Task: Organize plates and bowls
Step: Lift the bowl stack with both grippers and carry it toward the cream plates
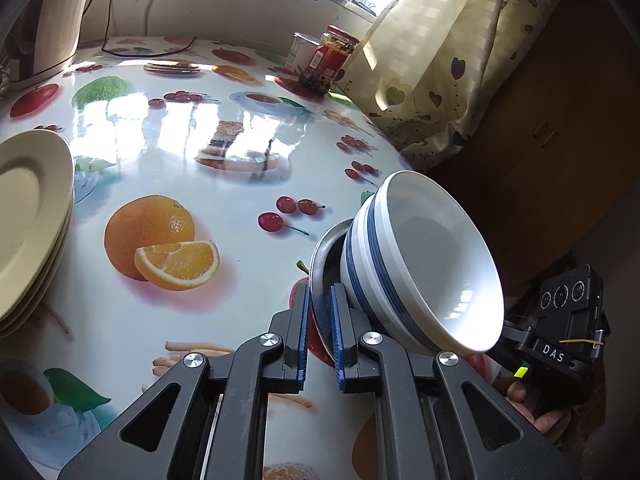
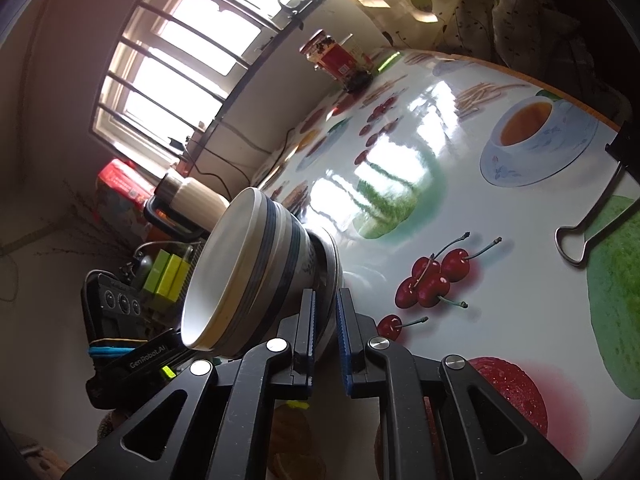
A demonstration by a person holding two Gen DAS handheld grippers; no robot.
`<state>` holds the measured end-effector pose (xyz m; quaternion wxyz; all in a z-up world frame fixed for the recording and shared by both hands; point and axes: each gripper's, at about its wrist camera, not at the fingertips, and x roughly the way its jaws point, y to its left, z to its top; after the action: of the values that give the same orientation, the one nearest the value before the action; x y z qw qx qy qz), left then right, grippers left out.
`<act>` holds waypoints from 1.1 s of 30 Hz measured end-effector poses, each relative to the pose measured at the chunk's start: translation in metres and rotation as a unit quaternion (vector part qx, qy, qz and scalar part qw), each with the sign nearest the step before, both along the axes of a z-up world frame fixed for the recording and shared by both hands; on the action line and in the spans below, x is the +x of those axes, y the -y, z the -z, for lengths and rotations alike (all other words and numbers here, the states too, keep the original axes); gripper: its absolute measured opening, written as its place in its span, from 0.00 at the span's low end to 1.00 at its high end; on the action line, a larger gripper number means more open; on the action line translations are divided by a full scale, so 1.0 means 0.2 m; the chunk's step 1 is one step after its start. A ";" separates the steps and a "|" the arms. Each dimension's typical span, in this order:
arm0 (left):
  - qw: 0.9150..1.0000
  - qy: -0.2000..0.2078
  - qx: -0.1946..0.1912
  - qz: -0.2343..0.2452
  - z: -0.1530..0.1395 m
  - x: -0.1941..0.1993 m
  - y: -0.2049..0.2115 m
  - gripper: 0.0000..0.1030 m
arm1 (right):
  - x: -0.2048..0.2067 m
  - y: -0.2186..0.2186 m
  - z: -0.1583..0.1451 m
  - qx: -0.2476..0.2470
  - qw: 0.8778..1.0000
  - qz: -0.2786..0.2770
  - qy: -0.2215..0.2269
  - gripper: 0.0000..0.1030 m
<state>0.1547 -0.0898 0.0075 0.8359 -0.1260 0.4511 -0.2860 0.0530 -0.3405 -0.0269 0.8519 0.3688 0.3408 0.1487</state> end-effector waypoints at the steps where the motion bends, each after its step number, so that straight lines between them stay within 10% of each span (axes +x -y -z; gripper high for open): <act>1: 1.000 0.000 0.000 0.000 0.00 0.00 0.00 0.09 | 0.00 0.00 0.00 0.001 1.000 0.000 0.000 0.12; 33: 0.999 0.020 -0.006 -0.031 -0.14 -0.01 -0.14 0.09 | 0.09 -0.11 -0.14 -0.006 1.000 -0.023 0.018 0.12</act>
<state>0.1526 -0.0617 0.0348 0.8525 -0.1389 0.4286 -0.2651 0.0714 -0.3191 0.0012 0.8562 0.3532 0.3351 0.1731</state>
